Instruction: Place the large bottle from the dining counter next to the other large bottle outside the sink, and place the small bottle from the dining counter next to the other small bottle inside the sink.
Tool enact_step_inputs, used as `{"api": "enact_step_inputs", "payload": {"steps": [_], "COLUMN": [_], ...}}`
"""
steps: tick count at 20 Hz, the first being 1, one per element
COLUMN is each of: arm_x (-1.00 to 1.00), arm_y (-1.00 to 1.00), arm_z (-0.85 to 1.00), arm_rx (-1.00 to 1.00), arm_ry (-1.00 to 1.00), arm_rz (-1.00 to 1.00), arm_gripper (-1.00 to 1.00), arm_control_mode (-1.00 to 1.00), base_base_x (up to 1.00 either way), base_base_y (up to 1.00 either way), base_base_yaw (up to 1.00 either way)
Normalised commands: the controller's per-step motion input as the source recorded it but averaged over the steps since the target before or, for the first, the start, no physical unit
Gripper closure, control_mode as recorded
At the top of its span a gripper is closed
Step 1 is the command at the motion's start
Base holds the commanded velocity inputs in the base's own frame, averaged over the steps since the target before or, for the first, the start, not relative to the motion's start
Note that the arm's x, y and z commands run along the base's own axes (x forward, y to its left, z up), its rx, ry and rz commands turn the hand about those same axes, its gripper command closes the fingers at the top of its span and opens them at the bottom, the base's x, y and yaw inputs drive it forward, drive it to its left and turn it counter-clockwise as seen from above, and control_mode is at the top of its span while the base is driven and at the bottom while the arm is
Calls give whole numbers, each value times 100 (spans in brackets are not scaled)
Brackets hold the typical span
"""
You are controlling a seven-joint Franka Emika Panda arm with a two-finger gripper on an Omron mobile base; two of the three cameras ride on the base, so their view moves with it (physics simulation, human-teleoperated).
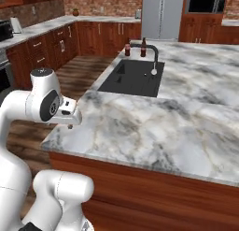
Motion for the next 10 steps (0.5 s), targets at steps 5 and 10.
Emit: {"api": "enact_step_inputs", "payload": {"steps": [5,10], "arm_x": [0,0], "arm_y": [0,0], "arm_z": [0,0], "arm_rx": [0,0], "arm_ry": [0,0], "arm_rz": [0,0], "arm_gripper": [-100,-100], "arm_control_mode": [100,100], "base_base_x": [-4,0], "base_base_y": [-100,-100], "base_base_yaw": [-16,-15]}}
